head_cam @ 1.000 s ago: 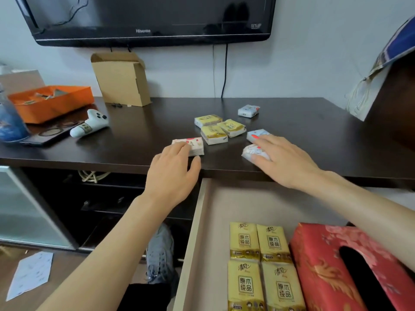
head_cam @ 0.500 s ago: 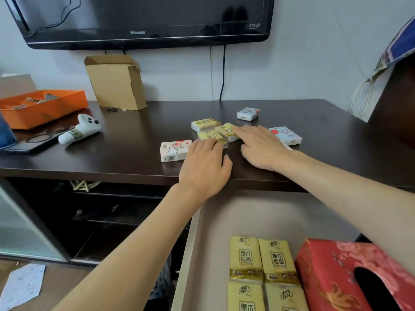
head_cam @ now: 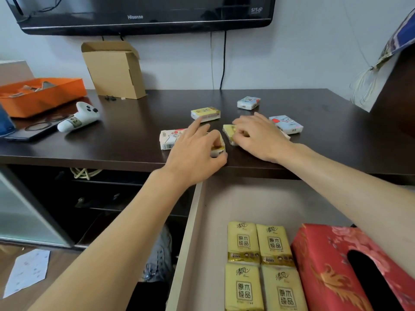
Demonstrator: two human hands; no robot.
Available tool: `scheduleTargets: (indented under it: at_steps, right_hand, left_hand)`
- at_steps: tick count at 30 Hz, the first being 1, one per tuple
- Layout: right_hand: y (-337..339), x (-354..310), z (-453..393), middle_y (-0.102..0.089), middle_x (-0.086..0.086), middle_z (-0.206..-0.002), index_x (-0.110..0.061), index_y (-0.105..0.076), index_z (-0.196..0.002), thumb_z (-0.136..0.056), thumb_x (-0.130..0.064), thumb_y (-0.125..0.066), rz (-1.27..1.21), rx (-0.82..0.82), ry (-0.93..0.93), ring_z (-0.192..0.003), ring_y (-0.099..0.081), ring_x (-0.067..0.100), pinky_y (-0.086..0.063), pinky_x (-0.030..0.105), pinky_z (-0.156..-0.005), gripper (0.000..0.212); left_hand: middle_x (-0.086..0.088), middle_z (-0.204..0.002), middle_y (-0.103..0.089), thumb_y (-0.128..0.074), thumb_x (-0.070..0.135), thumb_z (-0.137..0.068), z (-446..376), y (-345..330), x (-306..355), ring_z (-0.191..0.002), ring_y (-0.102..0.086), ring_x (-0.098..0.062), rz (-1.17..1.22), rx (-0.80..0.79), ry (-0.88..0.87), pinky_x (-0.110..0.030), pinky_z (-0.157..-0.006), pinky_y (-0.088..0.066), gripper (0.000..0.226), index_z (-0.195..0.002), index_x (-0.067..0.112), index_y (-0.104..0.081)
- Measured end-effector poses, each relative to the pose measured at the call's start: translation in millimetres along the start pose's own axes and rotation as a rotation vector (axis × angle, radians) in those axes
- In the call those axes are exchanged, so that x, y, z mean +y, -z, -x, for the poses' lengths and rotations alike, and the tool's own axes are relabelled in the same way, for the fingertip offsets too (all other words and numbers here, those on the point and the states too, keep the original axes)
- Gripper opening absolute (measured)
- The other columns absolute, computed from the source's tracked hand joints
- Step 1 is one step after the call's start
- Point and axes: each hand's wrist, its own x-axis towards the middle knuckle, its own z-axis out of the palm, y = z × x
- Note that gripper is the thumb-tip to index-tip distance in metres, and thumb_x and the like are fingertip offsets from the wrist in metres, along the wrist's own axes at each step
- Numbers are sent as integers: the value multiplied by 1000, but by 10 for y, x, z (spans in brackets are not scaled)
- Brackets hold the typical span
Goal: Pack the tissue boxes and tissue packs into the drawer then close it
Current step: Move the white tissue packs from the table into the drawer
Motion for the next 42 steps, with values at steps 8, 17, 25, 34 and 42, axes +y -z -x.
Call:
scheduleTargets:
  at_steps: [8,17,25,34,42]
  right_hand:
    - [179,-20,121,-48,-7,-81,-22,-41,-74,-89,-53,-44,231,-145,184,-83,-55,22,-16,44,-125,35]
    - [424,17,407,-63,-15,-102,-36,-50,-110,-75,-73,-65,-23,-132,109,-112,-50,17,-40,38,-104,53]
    - [464,-7,666,-60,-12,-108,-33,-46,-104,-71,-70,-74,-215,19,14,-100,-58,13,-50,36,-83,57]
    - [473,-232,1683,-68,-11,-113,-31,-51,-111,-76,-49,-87,-625,192,15,-112,-69,17,-55,38,-99,53]
    - [292,-309,1886,-59,-28,-123,-48,-44,-124,-70,-62,-81,-299,-300,-131,-111,-58,-1,-48,27,-91,67]
  left_hand:
    - [-6,-114,-59,-58,36,-88,130,275,23,-111,-52,-28,-20,-222,-43,-40,-98,-37,25,-111,27,-60]
    - [9,-109,-53,-74,50,-77,334,370,119,-97,-54,-15,158,-168,-19,-38,-76,-49,37,-108,37,-57]
    - [19,-113,-61,-77,56,-69,610,467,214,-105,-57,-1,420,-200,-25,-36,-89,-52,46,-109,42,-58]
    - [20,-109,-53,-79,47,-71,978,13,504,-94,-57,-1,371,-419,-104,-32,-79,-53,51,-111,43,-47]
    - [21,-103,-52,-78,51,-67,997,-186,508,-86,-59,-2,313,-484,-98,-34,-75,-54,54,-105,46,-39]
